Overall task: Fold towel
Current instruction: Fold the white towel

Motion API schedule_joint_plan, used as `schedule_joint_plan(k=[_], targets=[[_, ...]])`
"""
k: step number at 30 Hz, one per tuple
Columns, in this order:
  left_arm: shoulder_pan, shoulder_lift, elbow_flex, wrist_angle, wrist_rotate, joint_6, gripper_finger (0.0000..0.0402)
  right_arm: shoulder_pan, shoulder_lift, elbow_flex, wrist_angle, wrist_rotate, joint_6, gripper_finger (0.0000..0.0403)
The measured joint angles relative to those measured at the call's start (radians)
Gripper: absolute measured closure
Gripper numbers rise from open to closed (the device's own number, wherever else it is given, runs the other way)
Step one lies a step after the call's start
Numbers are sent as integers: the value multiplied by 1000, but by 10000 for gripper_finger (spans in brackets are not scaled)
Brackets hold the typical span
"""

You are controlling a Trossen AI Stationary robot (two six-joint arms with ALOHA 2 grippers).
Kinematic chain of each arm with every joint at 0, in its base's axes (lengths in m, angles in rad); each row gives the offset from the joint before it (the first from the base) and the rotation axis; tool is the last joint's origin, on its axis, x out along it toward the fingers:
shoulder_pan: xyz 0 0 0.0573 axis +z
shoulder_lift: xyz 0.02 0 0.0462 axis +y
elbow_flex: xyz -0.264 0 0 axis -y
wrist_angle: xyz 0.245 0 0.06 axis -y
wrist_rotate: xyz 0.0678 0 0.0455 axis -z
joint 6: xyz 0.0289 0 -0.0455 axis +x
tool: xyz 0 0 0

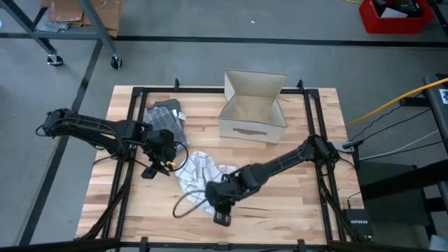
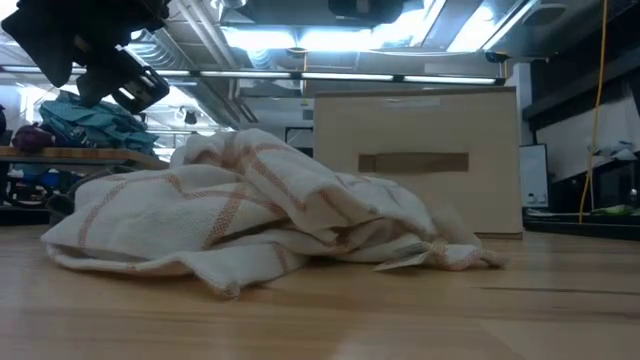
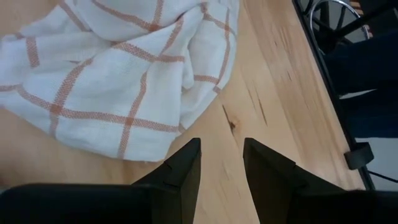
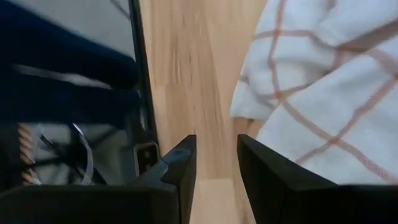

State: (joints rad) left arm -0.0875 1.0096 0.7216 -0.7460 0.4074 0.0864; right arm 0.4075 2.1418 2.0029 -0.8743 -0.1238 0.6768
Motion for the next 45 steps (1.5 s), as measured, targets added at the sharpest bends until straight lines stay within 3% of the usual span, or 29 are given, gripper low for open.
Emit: schedule_joint_plan(k=[4,11,18,25,42,45], targets=[[0,0,0,1,-1,0,288,19,23,0,0,28,-103,284],[0,0,0,3,-12,-4,288,16,58,-2,2,55,-117,284],[0,0,0,3,-38,-17,288,19,73,-2,-72,78,-373,284],[0,0,0,3,-62,-34,288,19,102,-2,-111,132,-506,284],[2,0,0,3,-93,-61,288,74,150,-2,-121,131,-527,284],[2,0,0,4,-104,-61,288,100,156,-2,-115,173,-528,284]])
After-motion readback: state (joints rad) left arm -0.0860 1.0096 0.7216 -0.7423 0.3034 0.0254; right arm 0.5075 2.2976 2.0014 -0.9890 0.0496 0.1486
